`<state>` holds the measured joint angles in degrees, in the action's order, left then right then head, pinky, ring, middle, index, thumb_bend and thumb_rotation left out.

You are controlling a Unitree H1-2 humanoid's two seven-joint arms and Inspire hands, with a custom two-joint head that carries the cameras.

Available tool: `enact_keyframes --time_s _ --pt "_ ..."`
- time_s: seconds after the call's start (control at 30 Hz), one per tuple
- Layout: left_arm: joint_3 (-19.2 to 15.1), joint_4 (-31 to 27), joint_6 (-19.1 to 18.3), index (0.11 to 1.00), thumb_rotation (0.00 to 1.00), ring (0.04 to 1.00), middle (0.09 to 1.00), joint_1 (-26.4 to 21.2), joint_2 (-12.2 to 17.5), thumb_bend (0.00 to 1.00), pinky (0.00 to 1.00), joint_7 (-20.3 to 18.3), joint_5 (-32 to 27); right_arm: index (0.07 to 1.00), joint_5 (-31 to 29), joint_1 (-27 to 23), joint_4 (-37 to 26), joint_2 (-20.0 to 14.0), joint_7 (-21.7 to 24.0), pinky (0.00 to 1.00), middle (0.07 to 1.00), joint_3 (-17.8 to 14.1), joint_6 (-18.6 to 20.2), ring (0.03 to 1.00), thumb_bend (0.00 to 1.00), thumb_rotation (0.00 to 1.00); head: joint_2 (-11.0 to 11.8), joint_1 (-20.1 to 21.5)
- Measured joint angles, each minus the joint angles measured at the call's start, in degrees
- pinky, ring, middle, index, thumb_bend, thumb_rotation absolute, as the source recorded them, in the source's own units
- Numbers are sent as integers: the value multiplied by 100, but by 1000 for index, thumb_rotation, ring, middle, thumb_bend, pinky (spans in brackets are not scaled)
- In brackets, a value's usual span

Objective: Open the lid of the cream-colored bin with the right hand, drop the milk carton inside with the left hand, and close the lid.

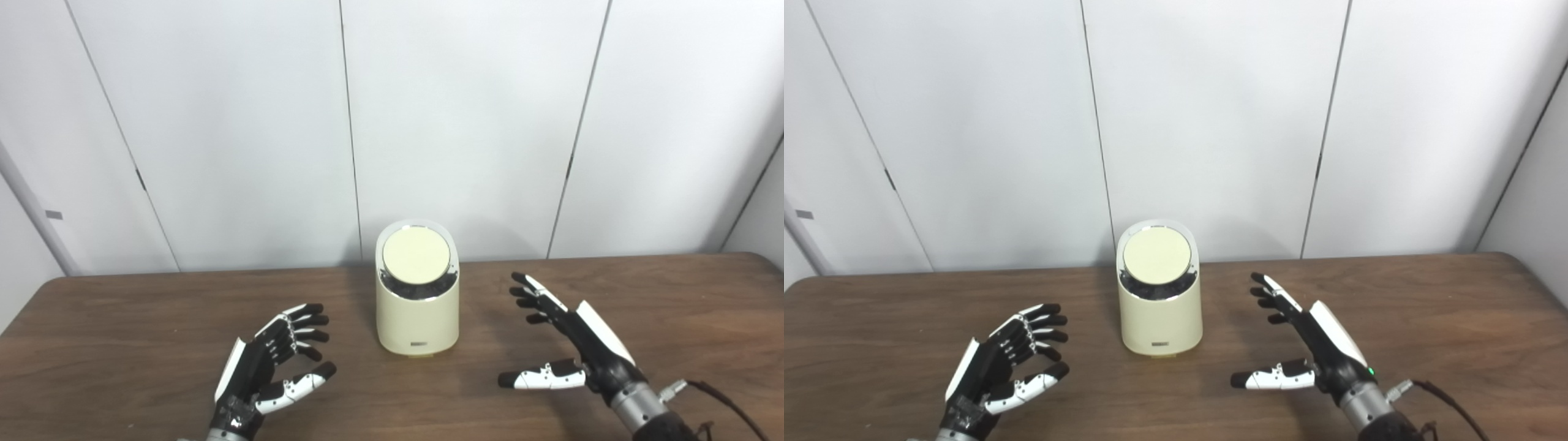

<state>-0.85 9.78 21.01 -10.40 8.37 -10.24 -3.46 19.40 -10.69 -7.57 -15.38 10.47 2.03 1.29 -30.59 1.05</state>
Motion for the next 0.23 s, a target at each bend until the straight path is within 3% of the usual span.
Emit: enact_keyframes --time_s 0.23 --pt "-21 3 12 804 130 678 753 0 29 678 563 34 70 926 -101 128 155 74 -243 791 910 -9 -351 870 817 270 -18 53"
